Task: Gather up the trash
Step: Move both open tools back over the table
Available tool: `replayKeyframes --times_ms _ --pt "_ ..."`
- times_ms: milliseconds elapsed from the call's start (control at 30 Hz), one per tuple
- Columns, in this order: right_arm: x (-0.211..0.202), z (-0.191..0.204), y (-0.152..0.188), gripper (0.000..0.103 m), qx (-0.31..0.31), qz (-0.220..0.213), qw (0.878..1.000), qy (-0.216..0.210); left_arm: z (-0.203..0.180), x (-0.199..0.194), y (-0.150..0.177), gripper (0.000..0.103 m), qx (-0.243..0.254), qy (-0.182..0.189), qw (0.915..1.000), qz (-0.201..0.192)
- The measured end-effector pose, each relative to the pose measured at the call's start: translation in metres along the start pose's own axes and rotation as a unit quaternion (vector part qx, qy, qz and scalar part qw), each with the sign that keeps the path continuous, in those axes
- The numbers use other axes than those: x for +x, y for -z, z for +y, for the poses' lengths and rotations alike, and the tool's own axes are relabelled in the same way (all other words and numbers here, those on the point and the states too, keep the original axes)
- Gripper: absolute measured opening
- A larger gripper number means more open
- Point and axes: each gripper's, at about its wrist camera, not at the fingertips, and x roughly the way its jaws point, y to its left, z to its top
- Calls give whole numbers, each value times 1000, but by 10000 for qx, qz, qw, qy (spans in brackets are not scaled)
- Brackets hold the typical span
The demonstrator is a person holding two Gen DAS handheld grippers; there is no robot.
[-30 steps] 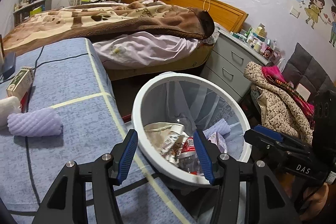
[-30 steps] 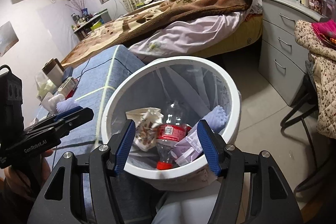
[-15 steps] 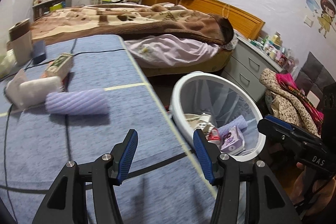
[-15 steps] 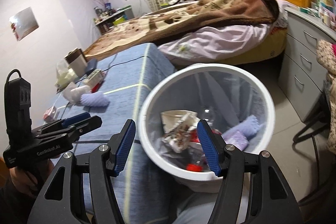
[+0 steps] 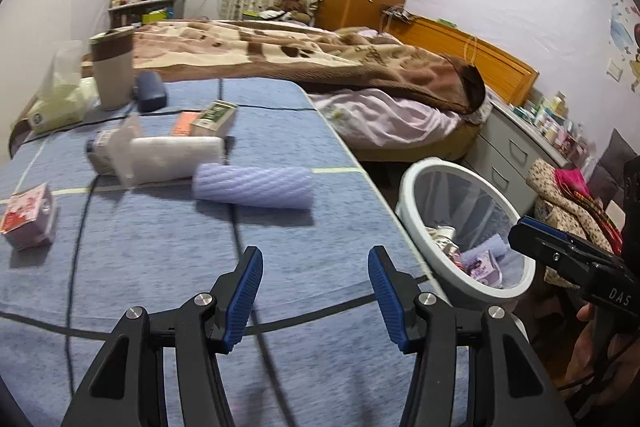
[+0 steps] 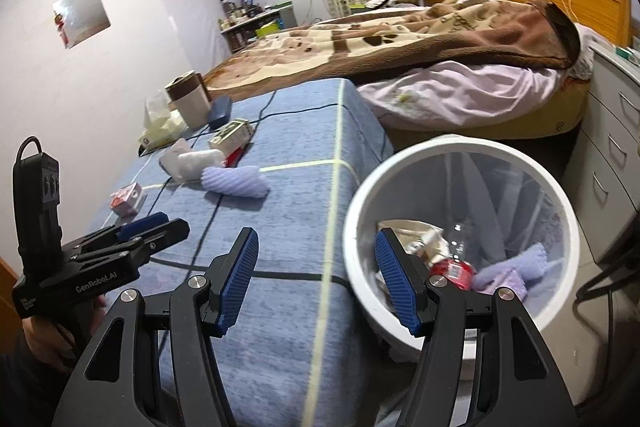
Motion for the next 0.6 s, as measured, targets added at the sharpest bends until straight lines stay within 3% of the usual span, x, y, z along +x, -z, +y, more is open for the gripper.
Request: replayKeyframes --times_ms 600 --pt "21 50 -16 63 -639 143 9969 -433 70 -23 4 55 -526 -691 9961 -145"
